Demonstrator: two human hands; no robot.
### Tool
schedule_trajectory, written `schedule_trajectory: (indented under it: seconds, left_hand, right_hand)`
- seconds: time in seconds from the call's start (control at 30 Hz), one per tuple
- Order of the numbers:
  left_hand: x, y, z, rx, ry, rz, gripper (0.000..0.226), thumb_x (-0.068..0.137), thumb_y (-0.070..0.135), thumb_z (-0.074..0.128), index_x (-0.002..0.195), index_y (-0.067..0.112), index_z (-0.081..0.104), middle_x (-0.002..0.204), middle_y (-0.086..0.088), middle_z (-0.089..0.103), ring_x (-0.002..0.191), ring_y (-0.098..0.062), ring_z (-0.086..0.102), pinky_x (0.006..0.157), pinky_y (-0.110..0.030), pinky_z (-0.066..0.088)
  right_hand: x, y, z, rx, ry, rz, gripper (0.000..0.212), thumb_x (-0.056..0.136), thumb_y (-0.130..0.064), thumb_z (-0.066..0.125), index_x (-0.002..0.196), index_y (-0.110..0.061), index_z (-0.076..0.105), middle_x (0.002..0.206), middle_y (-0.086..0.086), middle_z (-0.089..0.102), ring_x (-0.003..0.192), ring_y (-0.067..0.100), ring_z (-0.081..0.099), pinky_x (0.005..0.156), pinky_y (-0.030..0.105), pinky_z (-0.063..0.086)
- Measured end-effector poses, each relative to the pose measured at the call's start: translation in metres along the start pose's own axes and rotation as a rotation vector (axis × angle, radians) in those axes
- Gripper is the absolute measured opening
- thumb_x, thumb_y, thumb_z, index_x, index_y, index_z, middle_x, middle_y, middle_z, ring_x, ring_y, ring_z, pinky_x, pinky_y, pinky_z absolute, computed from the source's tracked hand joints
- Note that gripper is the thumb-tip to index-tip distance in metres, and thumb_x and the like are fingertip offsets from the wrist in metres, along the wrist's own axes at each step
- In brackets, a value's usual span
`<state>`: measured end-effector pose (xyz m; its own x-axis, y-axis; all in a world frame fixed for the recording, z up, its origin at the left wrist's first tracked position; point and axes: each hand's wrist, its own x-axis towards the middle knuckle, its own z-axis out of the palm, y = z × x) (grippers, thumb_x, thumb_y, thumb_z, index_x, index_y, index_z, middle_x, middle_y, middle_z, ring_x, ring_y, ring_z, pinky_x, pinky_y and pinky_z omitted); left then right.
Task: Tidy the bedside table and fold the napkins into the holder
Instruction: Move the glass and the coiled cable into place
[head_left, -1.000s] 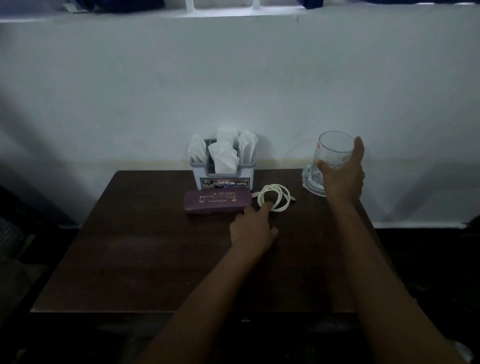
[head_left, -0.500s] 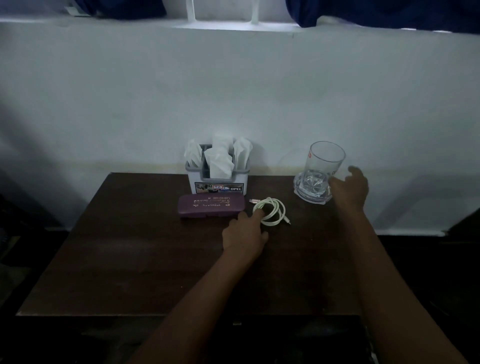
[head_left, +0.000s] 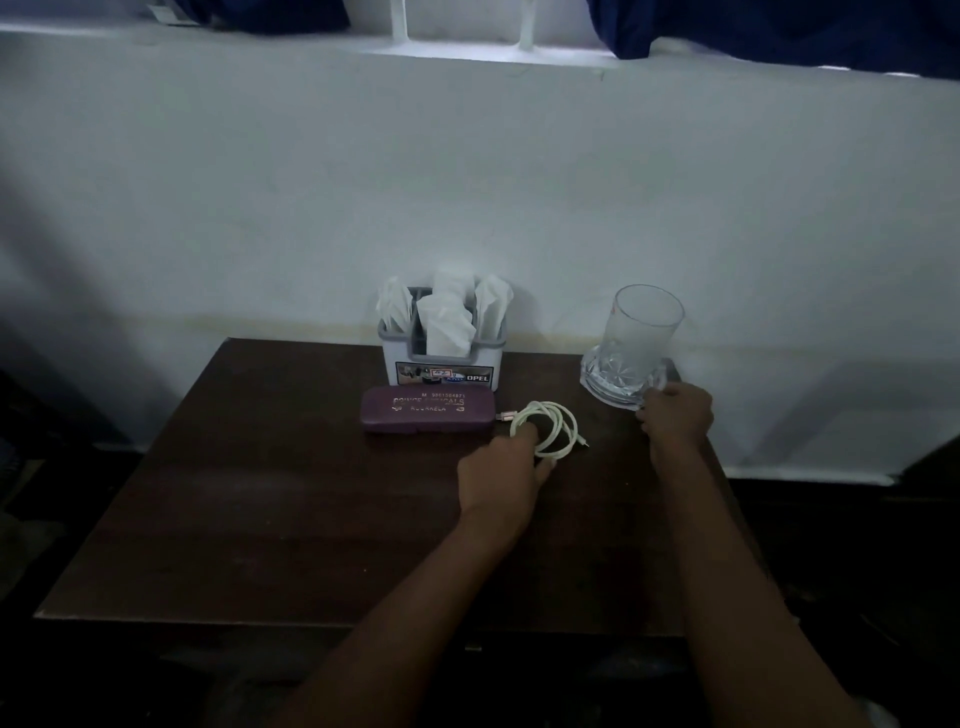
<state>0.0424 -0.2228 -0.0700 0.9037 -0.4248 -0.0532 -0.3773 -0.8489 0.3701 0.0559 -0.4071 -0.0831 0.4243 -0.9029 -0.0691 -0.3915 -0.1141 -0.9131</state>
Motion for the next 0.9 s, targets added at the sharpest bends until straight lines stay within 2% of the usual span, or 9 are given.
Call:
schedule_trajectory:
  seconds: [0.17,0.27,0.37,0.57,0.63,0.7,0.77,0.83,0.9]
  left_hand:
    - [0.003,0.0,0.001,-0.023,-0.002,-0.003,0.036,0.092,0.043,0.049,0.12,0.02,0.049,0.117,-0.01,0.063,0.109,-0.032,0.06,0.081,-0.034,0.045]
    - [0.002,-0.001,0.002,-0.025,0.002,-0.002,0.036,0.092,0.043,0.049,0.12,0.02,0.049,0.117,-0.01,0.063,0.108,-0.032,0.06,0.081,-0.034,0.045]
    - [0.002,-0.001,0.003,-0.024,0.011,0.01,0.036,0.092,0.042,0.049,0.12,0.02,0.048,0.117,-0.011,0.063,0.108,-0.033,0.059,0.08,-0.035,0.045]
    - [0.003,-0.002,0.005,-0.035,0.003,0.007,0.039,0.091,0.043,0.05,0.123,0.021,0.045,0.119,-0.012,0.062,0.109,-0.034,0.059,0.082,-0.037,0.045]
    - [0.003,-0.002,0.001,-0.07,-0.008,0.009,0.05,0.088,0.045,0.054,0.131,0.024,0.038,0.121,-0.011,0.062,0.109,-0.033,0.059,0.083,-0.037,0.045]
    - [0.005,-0.003,-0.009,-0.105,-0.004,-0.002,0.066,0.084,0.048,0.058,0.139,0.027,0.028,0.121,-0.011,0.062,0.11,-0.033,0.06,0.085,-0.038,0.046]
    - [0.011,-0.011,-0.024,-0.109,0.064,-0.006,0.066,0.083,0.048,0.061,0.138,0.025,0.032,0.119,-0.009,0.062,0.111,-0.031,0.059,0.084,-0.039,0.046]
    - [0.017,-0.026,-0.039,-0.069,0.177,0.021,0.053,0.081,0.048,0.063,0.125,0.021,0.049,0.116,-0.006,0.062,0.111,-0.027,0.055,0.082,-0.037,0.045]
    - [0.021,-0.046,-0.047,0.025,0.234,0.036,0.047,0.079,0.048,0.065,0.116,0.02,0.058,0.118,-0.004,0.057,0.113,-0.026,0.049,0.086,-0.037,0.042]
  right_hand:
    - [-0.01,-0.007,0.022,-0.062,-0.051,-0.037,0.008,0.076,-0.013,0.065,0.073,-0.007,0.07,0.081,0.019,0.07,0.079,0.034,0.067,0.066,0.038,0.051]
    - [-0.017,-0.01,0.032,-0.082,-0.06,-0.054,0.012,0.076,-0.017,0.066,0.08,-0.007,0.071,0.089,0.015,0.072,0.088,0.032,0.066,0.082,0.045,0.052]
    - [-0.025,-0.013,0.038,-0.11,-0.078,-0.043,0.01,0.076,-0.021,0.065,0.08,-0.012,0.07,0.093,0.011,0.071,0.096,0.03,0.063,0.095,0.046,0.045]
    - [-0.028,-0.014,0.041,-0.134,-0.126,-0.051,0.011,0.078,-0.025,0.066,0.082,-0.015,0.066,0.096,0.008,0.07,0.099,0.027,0.061,0.096,0.04,0.038]
    - [-0.029,-0.013,0.041,-0.104,-0.136,-0.04,0.014,0.079,-0.025,0.065,0.089,-0.015,0.064,0.101,0.008,0.069,0.103,0.027,0.06,0.099,0.04,0.035]
    - [-0.031,-0.012,0.042,-0.033,-0.154,0.002,0.026,0.083,-0.027,0.061,0.106,-0.015,0.059,0.107,0.007,0.067,0.107,0.026,0.058,0.102,0.04,0.029]
    - [-0.032,-0.011,0.042,0.09,-0.153,0.061,0.037,0.084,-0.027,0.056,0.119,-0.015,0.05,0.105,0.008,0.067,0.104,0.026,0.059,0.105,0.044,0.03]
    - [-0.033,-0.01,0.036,0.226,-0.15,0.078,0.032,0.085,-0.021,0.055,0.114,-0.01,0.051,0.08,0.007,0.066,0.081,0.025,0.061,0.093,0.044,0.042]
    - [-0.034,-0.009,0.027,0.271,-0.202,0.046,0.019,0.088,-0.013,0.053,0.102,-0.001,0.057,0.063,0.004,0.057,0.061,0.018,0.053,0.069,0.03,0.048]
